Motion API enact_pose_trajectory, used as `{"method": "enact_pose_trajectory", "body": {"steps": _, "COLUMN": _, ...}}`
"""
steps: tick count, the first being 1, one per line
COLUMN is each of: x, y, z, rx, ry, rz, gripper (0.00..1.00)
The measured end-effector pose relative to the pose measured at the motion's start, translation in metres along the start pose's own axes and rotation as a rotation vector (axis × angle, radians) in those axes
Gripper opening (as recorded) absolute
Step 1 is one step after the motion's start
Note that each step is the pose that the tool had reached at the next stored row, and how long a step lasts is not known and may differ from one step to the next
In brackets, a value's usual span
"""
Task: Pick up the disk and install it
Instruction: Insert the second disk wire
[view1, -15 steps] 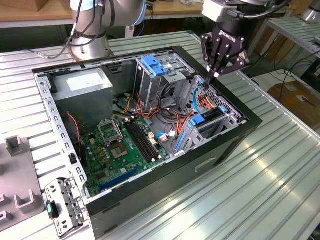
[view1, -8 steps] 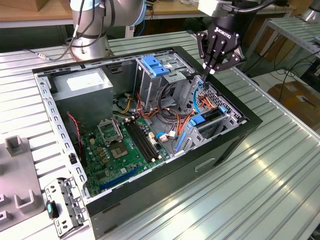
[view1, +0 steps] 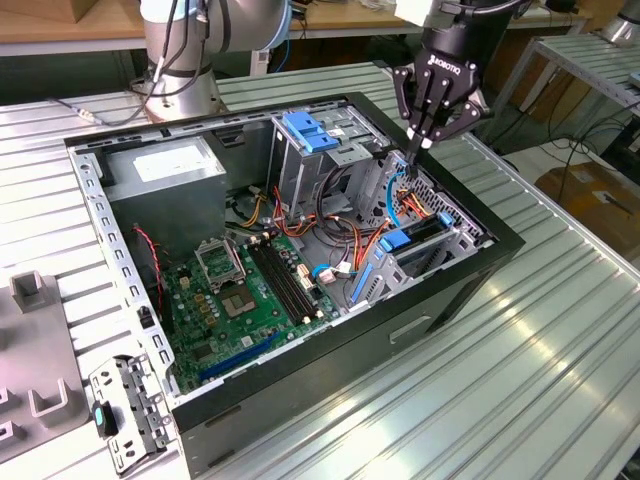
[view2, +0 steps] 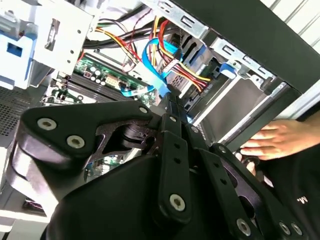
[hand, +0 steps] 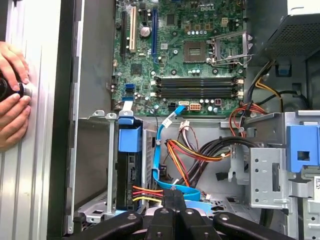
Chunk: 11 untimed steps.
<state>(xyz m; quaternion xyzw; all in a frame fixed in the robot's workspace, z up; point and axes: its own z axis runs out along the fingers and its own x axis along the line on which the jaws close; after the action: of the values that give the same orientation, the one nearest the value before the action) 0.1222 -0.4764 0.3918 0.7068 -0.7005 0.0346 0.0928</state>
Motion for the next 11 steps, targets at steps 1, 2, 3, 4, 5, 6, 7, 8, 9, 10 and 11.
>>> {"method": "enact_pose_trajectory", "body": {"steps": 1, "x": -0.0010, "y": -0.0010, "z": 0.0007, "rx": -0.0015, "ry": 0.0090, "rz": 0.000, "gripper": 0.17}}
{"method": "enact_pose_trajectory", "body": {"steps": 2, "x": -0.0015, "y": -0.0013, "z": 0.0013, "rx": -0.0020, "ry": 0.0148, "rz": 0.001, "gripper": 0.24}}
{"method": "enact_pose_trajectory", "body": {"steps": 3, "x": -0.0023, "y": -0.0019, "z": 0.0023, "rx": -0.0032, "ry": 0.0240, "rz": 0.001, "gripper": 0.24}}
{"method": "enact_pose_trajectory", "body": {"steps": 4, "x": -0.0033, "y": -0.0024, "z": 0.0035, "rx": -0.0042, "ry": 0.0295, "rz": 0.002, "gripper": 0.30}}
{"method": "enact_pose_trajectory", "body": {"steps": 5, "x": -0.0043, "y": -0.0031, "z": 0.0051, "rx": -0.0058, "ry": 0.0324, "rz": 0.002, "gripper": 0.30}}
{"method": "enact_pose_trajectory", "body": {"steps": 6, "x": -0.0045, "y": -0.0033, "z": 0.0061, "rx": -0.0063, "ry": 0.0345, "rz": 0.002, "gripper": 0.30}}
{"method": "enact_pose_trajectory", "body": {"steps": 7, "x": -0.0047, "y": -0.0036, "z": 0.0073, "rx": -0.0067, "ry": 0.0373, "rz": 0.002, "gripper": 0.30}}
{"method": "enact_pose_trajectory", "body": {"steps": 8, "x": -0.0053, "y": -0.0049, "z": 0.0091, "rx": -0.0075, "ry": 0.0411, "rz": 0.002, "gripper": 0.30}}
{"method": "enact_pose_trajectory", "body": {"steps": 9, "x": -0.0060, "y": -0.0061, "z": 0.0106, "rx": -0.0085, "ry": 0.0434, "rz": 0.002, "gripper": 0.30}}
{"method": "enact_pose_trajectory", "body": {"steps": 10, "x": -0.0063, "y": -0.0068, "z": 0.0124, "rx": -0.0090, "ry": 0.0453, "rz": 0.002, "gripper": 0.30}}
{"method": "enact_pose_trajectory", "body": {"steps": 11, "x": -0.0068, "y": -0.0073, "z": 0.0151, "rx": -0.0094, "ry": 0.0516, "rz": 0.003, "gripper": 0.30}}
